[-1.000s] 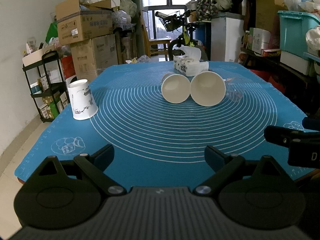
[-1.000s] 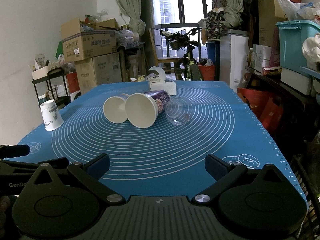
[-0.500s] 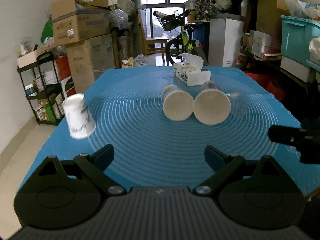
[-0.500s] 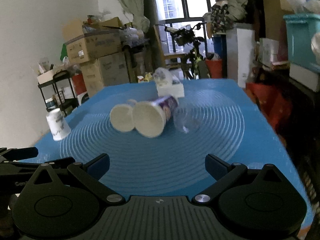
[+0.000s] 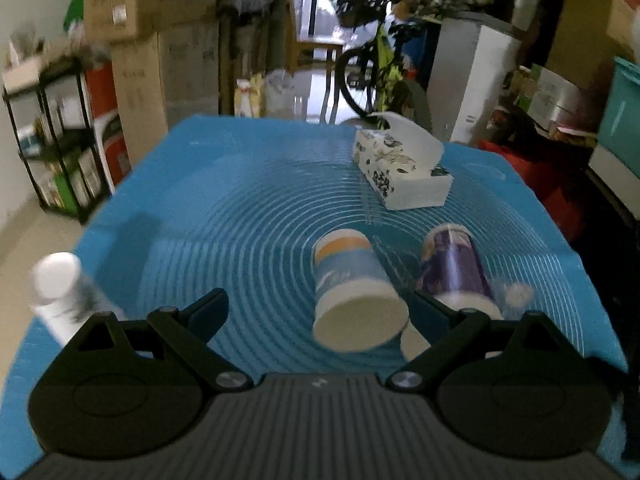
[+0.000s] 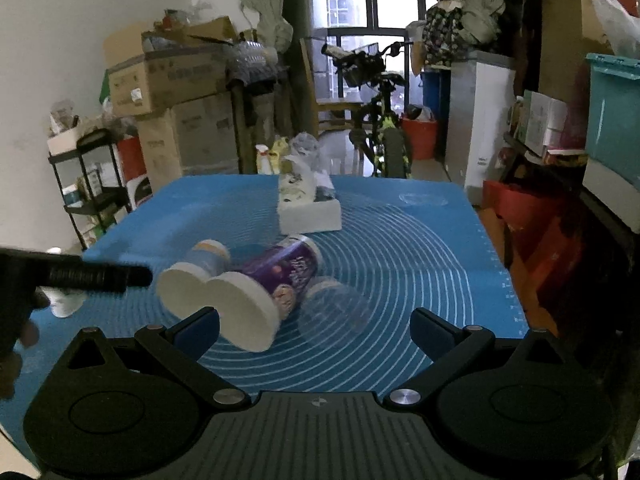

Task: Flip cup upside down
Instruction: 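Reach the left tool to the lying blue-and-yellow banded cup and grasp it, then lift the banded cup with the left tool toward the right tool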

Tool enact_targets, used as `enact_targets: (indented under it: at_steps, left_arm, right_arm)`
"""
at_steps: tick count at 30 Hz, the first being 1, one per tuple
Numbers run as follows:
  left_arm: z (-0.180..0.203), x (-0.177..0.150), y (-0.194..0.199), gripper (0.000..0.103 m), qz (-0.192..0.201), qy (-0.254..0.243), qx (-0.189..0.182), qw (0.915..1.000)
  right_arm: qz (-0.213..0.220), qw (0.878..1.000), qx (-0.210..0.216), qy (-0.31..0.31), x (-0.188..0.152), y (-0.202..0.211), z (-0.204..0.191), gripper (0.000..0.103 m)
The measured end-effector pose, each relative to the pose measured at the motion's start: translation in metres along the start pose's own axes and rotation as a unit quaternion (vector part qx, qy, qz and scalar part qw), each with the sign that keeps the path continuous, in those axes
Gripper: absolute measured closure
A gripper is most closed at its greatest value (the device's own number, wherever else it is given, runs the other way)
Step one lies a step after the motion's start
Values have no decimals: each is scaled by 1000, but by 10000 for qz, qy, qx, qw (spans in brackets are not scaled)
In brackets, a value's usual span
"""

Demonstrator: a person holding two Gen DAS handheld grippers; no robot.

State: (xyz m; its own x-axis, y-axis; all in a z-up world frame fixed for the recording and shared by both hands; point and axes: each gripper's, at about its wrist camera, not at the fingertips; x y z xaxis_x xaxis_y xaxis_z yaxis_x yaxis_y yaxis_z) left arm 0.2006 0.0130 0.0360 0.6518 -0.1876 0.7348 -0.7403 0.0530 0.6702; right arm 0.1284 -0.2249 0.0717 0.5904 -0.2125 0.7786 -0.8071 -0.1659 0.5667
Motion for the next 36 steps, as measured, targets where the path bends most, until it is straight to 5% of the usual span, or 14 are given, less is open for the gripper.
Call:
enact_targets:
  at_steps: [11,16,18,27,36]
  left_arm:
    - [-4,24,-76,13,-801,273,-307,9959]
    - [-8,15,-85,31,-974,537,-762,9909]
    - [-10,17,-78,41,-924,626,-877,9899]
    - [-16,11,-28,41,-821,291,-800,9930]
    - [-5,-34,40,41,-767,-287,-834,9931]
  right_arm:
    - [-65,9998,-21,-195,0,-29,31,2]
    - [-100,9995,-105,-286,-1,-33,42,2]
    - [-67,9995,-116,-292,-3,-31,43,2]
    - [15,9998,-61,-193,-5,-9,31,2]
    - [-23,10000,66,2,-22,27,11,2]
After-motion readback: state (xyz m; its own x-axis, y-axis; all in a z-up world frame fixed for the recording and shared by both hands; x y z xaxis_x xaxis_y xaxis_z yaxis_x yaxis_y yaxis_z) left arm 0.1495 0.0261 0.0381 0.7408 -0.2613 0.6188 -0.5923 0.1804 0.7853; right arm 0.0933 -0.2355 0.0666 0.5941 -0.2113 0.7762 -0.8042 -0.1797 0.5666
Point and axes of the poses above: each gripper's, at about its wrist camera, not at the fingertips, and y roughly against the way its jaws point, z to its right, x to its top, and after that the axes turned 15 degrees about -y, right-handed
